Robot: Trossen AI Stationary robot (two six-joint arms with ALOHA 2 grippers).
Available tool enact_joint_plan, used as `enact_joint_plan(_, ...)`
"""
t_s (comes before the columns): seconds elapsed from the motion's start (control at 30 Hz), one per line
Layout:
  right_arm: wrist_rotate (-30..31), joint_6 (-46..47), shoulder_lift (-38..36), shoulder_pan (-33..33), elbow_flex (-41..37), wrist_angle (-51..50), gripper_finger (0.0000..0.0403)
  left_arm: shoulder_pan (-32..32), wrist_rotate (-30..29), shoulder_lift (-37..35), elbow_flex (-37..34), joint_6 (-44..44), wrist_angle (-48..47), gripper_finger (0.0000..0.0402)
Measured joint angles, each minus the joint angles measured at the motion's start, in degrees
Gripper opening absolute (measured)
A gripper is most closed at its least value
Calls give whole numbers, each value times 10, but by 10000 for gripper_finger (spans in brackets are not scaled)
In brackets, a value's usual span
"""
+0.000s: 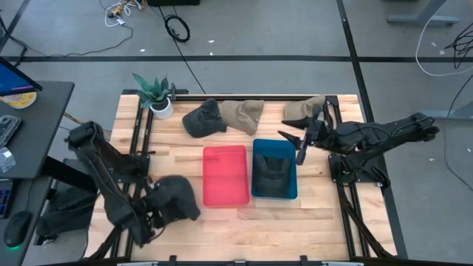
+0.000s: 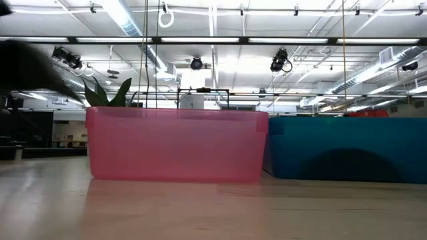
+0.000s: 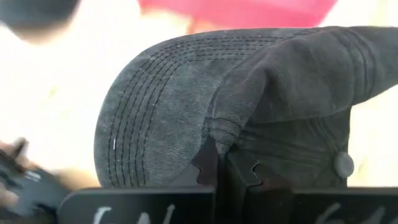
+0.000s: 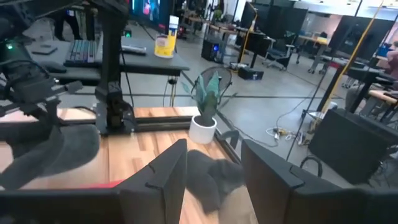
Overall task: Pick & Place hat
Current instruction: Put the bottom black cap into the blue bin
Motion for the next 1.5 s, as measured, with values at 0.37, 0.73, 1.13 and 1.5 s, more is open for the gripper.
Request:
enact_joint_plan(0.37, 0, -6, 118, 0, 0, 126, 155, 127, -98, -16, 189, 234, -107, 3)
enact_joint_plan(0.73, -156, -75, 185, -6, 0, 253, 155, 171, -183, -6, 198, 333, -64, 3)
enact_joint_plan(1.13, -199, -48, 235, -18, 33, 247, 155, 188, -217, 8, 198, 399, -32, 3)
enact_joint_plan(1.5, -170, -93, 389, -18, 195, 129, 155, 210, -220, 8, 198, 421, -13, 3)
